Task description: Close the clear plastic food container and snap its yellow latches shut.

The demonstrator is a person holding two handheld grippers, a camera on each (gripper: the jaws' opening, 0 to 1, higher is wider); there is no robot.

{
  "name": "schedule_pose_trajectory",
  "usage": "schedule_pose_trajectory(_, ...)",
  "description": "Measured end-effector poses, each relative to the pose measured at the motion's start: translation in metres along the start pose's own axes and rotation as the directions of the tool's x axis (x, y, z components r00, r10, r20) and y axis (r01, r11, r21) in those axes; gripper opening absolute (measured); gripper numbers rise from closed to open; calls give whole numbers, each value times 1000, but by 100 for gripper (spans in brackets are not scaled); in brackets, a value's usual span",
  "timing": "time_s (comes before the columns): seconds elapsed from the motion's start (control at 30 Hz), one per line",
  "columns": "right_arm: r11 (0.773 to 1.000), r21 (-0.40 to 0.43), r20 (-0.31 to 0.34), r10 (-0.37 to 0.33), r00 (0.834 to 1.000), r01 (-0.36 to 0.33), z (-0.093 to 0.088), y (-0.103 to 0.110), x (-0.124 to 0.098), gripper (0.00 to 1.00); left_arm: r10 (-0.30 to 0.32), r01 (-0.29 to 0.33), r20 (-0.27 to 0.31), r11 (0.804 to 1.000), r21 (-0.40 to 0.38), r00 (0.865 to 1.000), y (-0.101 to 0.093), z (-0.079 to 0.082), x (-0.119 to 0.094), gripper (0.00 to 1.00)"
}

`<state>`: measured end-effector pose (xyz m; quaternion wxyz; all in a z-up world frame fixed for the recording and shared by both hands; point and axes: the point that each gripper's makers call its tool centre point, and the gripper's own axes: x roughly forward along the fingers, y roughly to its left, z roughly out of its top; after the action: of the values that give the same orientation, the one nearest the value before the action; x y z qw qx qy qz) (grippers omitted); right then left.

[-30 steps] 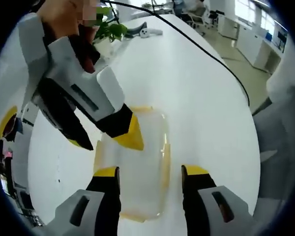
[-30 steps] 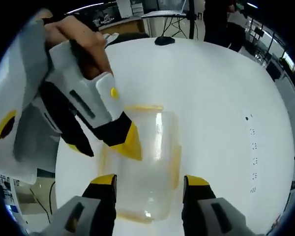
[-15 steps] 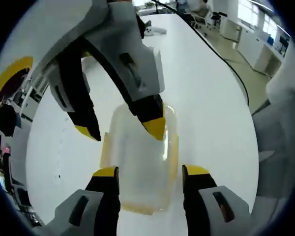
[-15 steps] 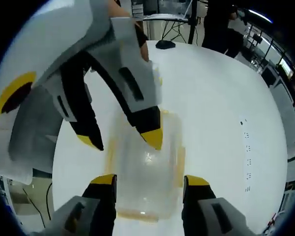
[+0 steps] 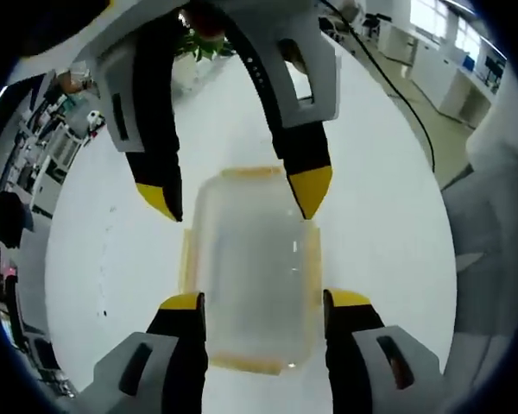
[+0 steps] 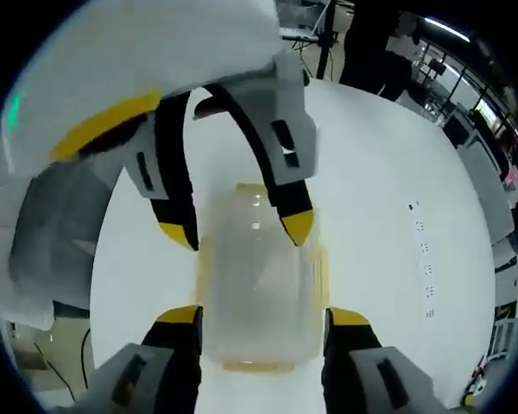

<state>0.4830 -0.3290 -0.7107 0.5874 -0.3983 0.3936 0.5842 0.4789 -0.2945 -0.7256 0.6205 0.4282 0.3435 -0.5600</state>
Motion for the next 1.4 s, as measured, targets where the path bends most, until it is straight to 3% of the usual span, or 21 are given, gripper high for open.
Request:
schedule_pose_trajectory(0.2,1000,0,-9,-13,1000,13,-4,-2,3,56,0,0,-10,1000,9,1000,2,-3,1,54)
schedule_pose_trajectory(0.3,1000,9,-18,-28,999,28,-7,-6,6,65,6,-6,-20,1000,23,1000,4,-6,0,57)
schedule_pose_trajectory(0.4,999,7,-35,-46,998,46,-14,-8,9,83,20,-19,-29,999,34,999,8,-10,3,74)
schedule_pose_trajectory(0.47,998,4,-59,-59,996,59,-22,-11,14,93,36,-35,-49,999,30,998,13,-16,8,91)
schedule_pose_trajectory(0.53,998,6,-78,-56,995,57,-28,-10,18,96,54,-51,-71,998,42,996,16,-22,12,98)
schedule_pose_trajectory(0.67,998,4,-94,-65,993,65,-36,-11,22,99,65,-60,-82,996,64,995,16,-23,15,97)
schedule_pose_trajectory(0.77,998,1,-101,-69,992,70,-38,-11,24,94,63,-55,-89,995,82,994,14,-23,19,96)
schedule_pose_trajectory(0.93,996,-2,-105,-89,990,89,-42,-17,29,94,58,-47,-106,993,109,993,13,-28,29,95)
schedule_pose_trajectory(1.07,997,7,-116,-81,990,83,-44,-14,34,90,22,-11,-132,996,86,991,6,-35,35,87)
schedule_pose_trajectory(1.23,998,17,-132,-56,990,58,-51,-5,45,80,57,-37,-147,989,140,987,10,-38,36,83)
schedule_pose_trajectory(1.4,998,7,-130,-59,990,61,-50,-6,44,80,55,-37,-139,991,131,989,10,-38,36,83)
